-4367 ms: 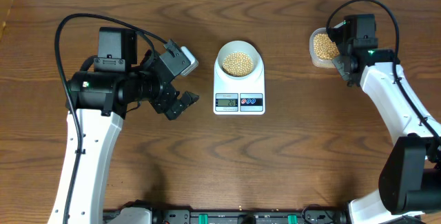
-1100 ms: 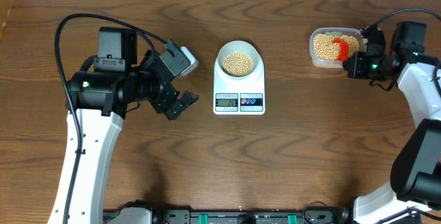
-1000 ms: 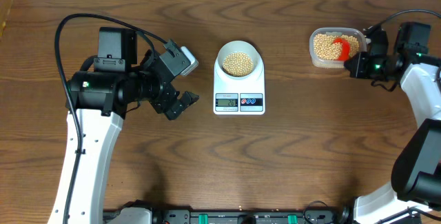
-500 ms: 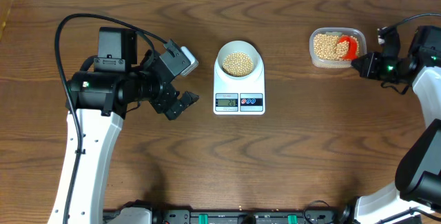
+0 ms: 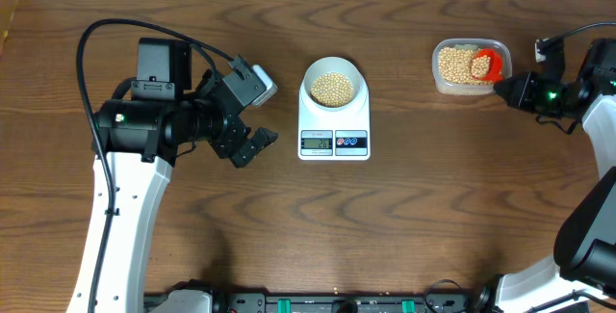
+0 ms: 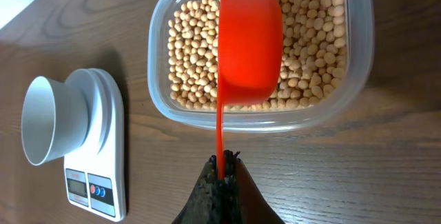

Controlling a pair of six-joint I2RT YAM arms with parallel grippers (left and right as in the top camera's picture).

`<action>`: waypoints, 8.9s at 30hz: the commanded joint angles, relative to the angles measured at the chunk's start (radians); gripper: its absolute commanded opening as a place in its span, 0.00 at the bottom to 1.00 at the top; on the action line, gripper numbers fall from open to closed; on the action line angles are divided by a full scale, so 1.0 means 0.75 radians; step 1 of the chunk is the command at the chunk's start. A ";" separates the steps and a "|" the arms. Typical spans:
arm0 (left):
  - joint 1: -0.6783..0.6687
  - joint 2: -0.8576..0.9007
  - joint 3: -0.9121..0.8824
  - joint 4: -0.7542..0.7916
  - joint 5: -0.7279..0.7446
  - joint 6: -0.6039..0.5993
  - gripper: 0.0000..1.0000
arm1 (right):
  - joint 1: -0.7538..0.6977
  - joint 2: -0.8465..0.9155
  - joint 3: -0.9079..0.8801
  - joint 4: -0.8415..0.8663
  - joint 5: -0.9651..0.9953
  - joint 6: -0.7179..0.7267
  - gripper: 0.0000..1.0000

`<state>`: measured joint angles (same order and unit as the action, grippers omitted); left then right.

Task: Scoop item into bowl and weigh 50g on scale
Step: 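Lower the scoop into the soybeans and scoop with the right gripper, then lift the filled scoop out of the tub with the right gripper, then move the filled scoop over the white bowl on the scale, then tilt the scoop with the right gripper, pouring soybeans into the bowl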

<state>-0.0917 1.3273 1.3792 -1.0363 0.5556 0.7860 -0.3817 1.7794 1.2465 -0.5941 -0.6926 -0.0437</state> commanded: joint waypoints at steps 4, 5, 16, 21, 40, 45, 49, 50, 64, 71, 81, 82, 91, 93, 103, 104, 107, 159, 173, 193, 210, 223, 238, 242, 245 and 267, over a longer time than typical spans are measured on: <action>0.005 -0.002 0.024 -0.004 0.022 0.009 0.98 | -0.033 0.009 -0.007 0.000 -0.064 0.068 0.01; 0.005 -0.002 0.024 -0.004 0.022 0.009 0.98 | -0.037 0.009 -0.007 0.000 -0.069 0.068 0.01; 0.005 -0.002 0.024 -0.004 0.022 0.009 0.98 | -0.081 0.009 -0.007 0.001 -0.190 0.067 0.01; 0.005 -0.002 0.024 -0.004 0.022 0.008 0.98 | -0.081 0.009 -0.007 0.000 -0.213 0.068 0.01; 0.005 -0.002 0.024 -0.004 0.022 0.009 0.98 | 0.054 0.009 -0.007 0.094 -0.382 0.193 0.01; 0.005 -0.002 0.024 -0.004 0.022 0.008 0.98 | 0.149 0.009 -0.007 0.131 -0.382 0.225 0.01; 0.005 -0.002 0.024 -0.004 0.022 0.009 0.98 | 0.255 0.009 -0.007 0.180 -0.382 0.284 0.01; 0.005 -0.002 0.024 -0.004 0.022 0.009 0.98 | 0.276 0.009 -0.007 0.193 -0.382 0.297 0.01; 0.005 -0.002 0.024 -0.004 0.022 0.009 0.98 | 0.486 0.009 -0.007 0.261 -0.382 0.336 0.01; 0.005 -0.002 0.024 -0.004 0.022 0.009 0.98 | 0.569 0.009 -0.007 0.284 -0.380 0.211 0.01; 0.005 -0.002 0.024 -0.004 0.022 0.009 0.98 | 0.690 0.009 -0.007 0.283 -0.213 0.004 0.01; 0.005 -0.002 0.024 -0.004 0.021 0.009 0.98 | 0.702 0.009 -0.007 0.283 -0.183 -0.016 0.01; 0.005 -0.002 0.024 -0.004 0.022 0.009 0.98 | 0.813 0.009 -0.007 0.285 0.028 -0.227 0.01; 0.005 -0.002 0.024 -0.004 0.022 0.009 0.98 | 0.824 0.009 -0.007 0.291 0.028 -0.243 0.01; 0.005 -0.002 0.024 -0.004 0.022 0.009 0.98 | 0.837 0.009 -0.007 0.311 0.028 -0.288 0.01; 0.005 -0.002 0.024 -0.004 0.022 0.009 0.98 | 0.837 0.009 -0.007 0.311 0.028 -0.304 0.01; 0.005 -0.002 0.024 -0.004 0.022 0.009 0.98 | 0.837 0.009 -0.007 0.317 0.028 -0.303 0.01; 0.005 -0.002 0.024 -0.004 0.022 0.009 0.98 | 0.837 0.009 -0.007 0.329 0.047 -0.417 0.01; 0.005 -0.002 0.024 -0.004 0.022 0.008 0.98 | 0.845 0.009 -0.007 0.332 0.088 -0.452 0.01; 0.005 -0.002 0.024 -0.004 0.022 0.009 0.98 | 0.853 -0.008 -0.007 0.334 0.098 -0.454 0.01; 0.005 -0.002 0.024 -0.004 0.021 0.009 0.98 | 0.868 -0.019 -0.006 0.314 0.161 -0.487 0.01; 0.005 -0.002 0.024 -0.004 0.021 0.009 0.98 | 0.869 -0.027 -0.006 0.324 0.153 -0.503 0.01; 0.005 -0.002 0.024 -0.004 0.022 0.009 0.98 | 0.876 -0.042 -0.006 0.335 0.212 -0.532 0.01; 0.005 -0.002 0.024 -0.004 0.022 0.008 0.98 | 0.882 -0.063 -0.006 0.338 0.149 -0.533 0.01; 0.005 -0.002 0.024 -0.004 0.022 0.009 0.98 | 0.901 -0.063 -0.006 0.315 0.221 -0.534 0.01; 0.005 -0.002 0.024 -0.004 0.021 0.009 0.98 | 1.002 -0.067 -0.006 0.314 0.437 -0.652 0.01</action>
<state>-0.0917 1.3273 1.3792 -1.0363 0.5556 0.7860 0.3550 1.7584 1.2461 -0.3580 -0.3798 -0.5098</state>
